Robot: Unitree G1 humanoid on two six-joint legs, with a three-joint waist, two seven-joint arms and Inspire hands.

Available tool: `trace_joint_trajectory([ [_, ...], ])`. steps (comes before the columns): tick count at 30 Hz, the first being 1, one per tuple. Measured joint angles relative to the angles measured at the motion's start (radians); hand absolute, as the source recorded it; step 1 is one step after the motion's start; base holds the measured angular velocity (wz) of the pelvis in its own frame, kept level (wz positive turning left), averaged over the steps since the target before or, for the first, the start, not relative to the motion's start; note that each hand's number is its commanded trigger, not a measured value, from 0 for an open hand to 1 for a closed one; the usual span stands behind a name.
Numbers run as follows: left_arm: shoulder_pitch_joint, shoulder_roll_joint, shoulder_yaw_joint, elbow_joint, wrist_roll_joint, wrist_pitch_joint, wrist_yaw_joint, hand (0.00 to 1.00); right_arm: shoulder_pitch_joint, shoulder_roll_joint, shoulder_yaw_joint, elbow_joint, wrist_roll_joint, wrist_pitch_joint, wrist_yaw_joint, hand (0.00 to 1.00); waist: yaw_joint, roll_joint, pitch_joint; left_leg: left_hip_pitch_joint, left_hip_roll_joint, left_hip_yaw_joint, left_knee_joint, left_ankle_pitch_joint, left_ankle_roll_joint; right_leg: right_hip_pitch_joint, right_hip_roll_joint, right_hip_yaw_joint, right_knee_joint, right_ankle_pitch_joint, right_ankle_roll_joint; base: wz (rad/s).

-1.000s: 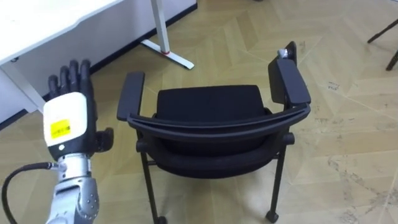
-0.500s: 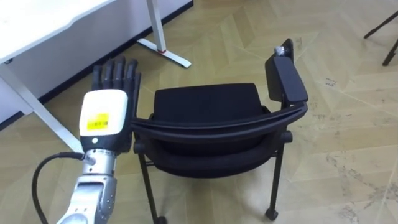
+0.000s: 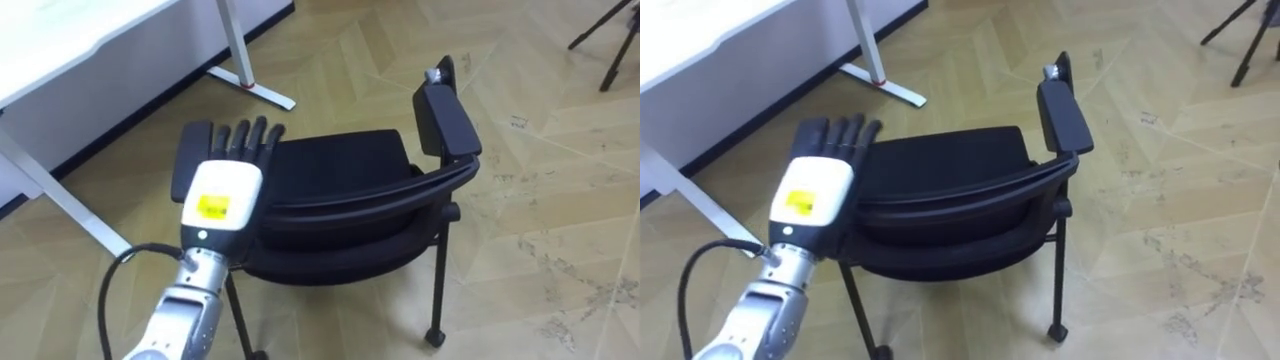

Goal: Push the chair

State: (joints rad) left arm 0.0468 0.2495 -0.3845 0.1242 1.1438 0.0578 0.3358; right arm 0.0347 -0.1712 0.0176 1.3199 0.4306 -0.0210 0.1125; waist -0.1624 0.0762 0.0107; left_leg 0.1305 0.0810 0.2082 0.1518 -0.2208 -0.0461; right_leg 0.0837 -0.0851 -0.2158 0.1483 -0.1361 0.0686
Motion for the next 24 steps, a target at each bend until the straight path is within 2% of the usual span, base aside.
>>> trace_joint_trajectory([
  [7, 0.000, 0.007, -0.035, 0.000, 0.000, 0.004, -0.044, 0.00, -0.007, 0.001, 0.001, 0.000, -0.002, 0.000, 0.000, 0.00, -0.003, -0.004, 0.0018, 0.000, -0.001, 0.003, -0.001, 0.000, 0.000, 0.000, 0.000, 0.003, -0.001, -0.001, 0.001, 0.00],
  [12, 0.000, 0.007, -0.049, 0.001, 0.000, 0.007, -0.071, 0.00, -0.007, 0.002, 0.001, -0.001, -0.004, 0.000, 0.000, 0.00, -0.003, -0.009, -0.0002, 0.001, -0.001, 0.003, -0.001, 0.000, 0.000, 0.000, 0.000, 0.004, 0.000, -0.001, 0.001, 0.00],
  [13, 0.000, 0.008, -0.049, 0.001, 0.000, 0.007, -0.074, 0.80, -0.006, 0.003, 0.001, -0.002, -0.006, 0.000, 0.000, 0.00, -0.003, -0.010, -0.0006, 0.001, -0.001, 0.003, -0.001, 0.000, 0.000, 0.000, 0.000, 0.004, 0.001, -0.001, 0.001, 0.00],
  [14, 0.000, 0.008, -0.049, 0.001, 0.000, 0.008, -0.082, 0.97, -0.005, 0.003, 0.000, -0.002, -0.008, 0.000, 0.000, 0.00, -0.003, -0.011, -0.0013, 0.002, -0.001, 0.006, -0.001, 0.000, 0.000, 0.000, 0.000, 0.006, 0.001, -0.001, 0.001, -0.04],
  [15, 0.000, 0.008, -0.049, 0.004, 0.000, 0.008, -0.090, 1.00, -0.005, 0.003, 0.000, -0.002, -0.012, 0.000, 0.000, 0.00, -0.003, -0.012, -0.0024, 0.003, -0.001, 0.009, -0.001, 0.000, 0.000, 0.000, 0.000, 0.009, 0.001, -0.001, 0.001, -0.06],
  [21, -0.001, 0.008, -0.044, 0.023, -0.014, 0.008, -0.106, 1.00, -0.002, 0.004, -0.001, -0.001, -0.016, 0.002, -0.002, 0.00, -0.002, -0.017, -0.0135, 0.008, -0.001, 0.014, 0.000, 0.000, 0.000, 0.000, 0.000, 0.015, 0.004, -0.001, 0.001, -0.02],
  [24, -0.008, 0.006, -0.037, 0.046, -0.044, 0.007, -0.106, 1.00, -0.002, 0.004, -0.001, -0.001, -0.007, 0.002, -0.004, 0.00, -0.004, -0.014, -0.0163, 0.018, -0.001, 0.030, 0.000, 0.000, 0.000, 0.002, 0.000, 0.023, 0.005, -0.001, 0.001, -0.13],
])
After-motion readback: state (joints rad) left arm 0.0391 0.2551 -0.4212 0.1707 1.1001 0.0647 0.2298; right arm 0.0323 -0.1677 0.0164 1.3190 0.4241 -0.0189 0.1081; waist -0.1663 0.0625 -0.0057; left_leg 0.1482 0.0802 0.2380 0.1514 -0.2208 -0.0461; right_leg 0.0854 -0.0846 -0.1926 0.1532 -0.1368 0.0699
